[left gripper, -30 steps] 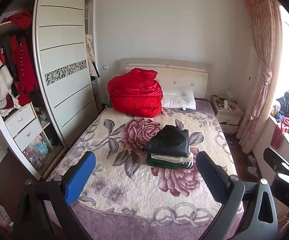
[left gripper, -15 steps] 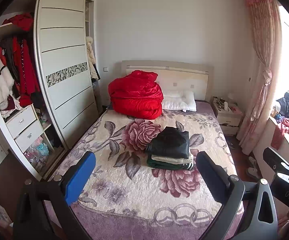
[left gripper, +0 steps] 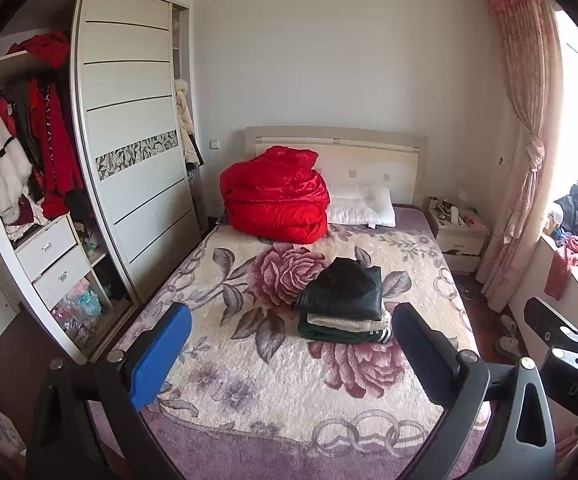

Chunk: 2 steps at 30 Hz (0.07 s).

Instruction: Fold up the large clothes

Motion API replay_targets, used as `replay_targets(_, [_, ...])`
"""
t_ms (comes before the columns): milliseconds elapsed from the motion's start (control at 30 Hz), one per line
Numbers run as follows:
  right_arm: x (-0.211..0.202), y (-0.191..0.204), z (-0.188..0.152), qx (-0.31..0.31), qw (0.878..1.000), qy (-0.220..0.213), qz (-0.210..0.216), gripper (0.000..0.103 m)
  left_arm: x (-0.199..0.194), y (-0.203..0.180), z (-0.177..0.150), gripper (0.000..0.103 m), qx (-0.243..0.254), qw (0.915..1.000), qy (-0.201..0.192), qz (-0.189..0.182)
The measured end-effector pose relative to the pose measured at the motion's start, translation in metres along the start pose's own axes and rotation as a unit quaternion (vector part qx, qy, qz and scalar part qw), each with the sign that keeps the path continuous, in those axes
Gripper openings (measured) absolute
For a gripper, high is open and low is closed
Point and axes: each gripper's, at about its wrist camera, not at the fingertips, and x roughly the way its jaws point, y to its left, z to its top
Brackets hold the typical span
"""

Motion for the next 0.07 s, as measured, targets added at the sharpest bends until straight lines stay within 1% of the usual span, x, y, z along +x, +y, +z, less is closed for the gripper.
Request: replay_targets(67, [0.0015,0.0008,0.0007,-0.001,1.000,-0.001,0.000,0.103,-0.0010,0.0007,-0.0002,0.102,-0.003,1.0000,0.001,0.000])
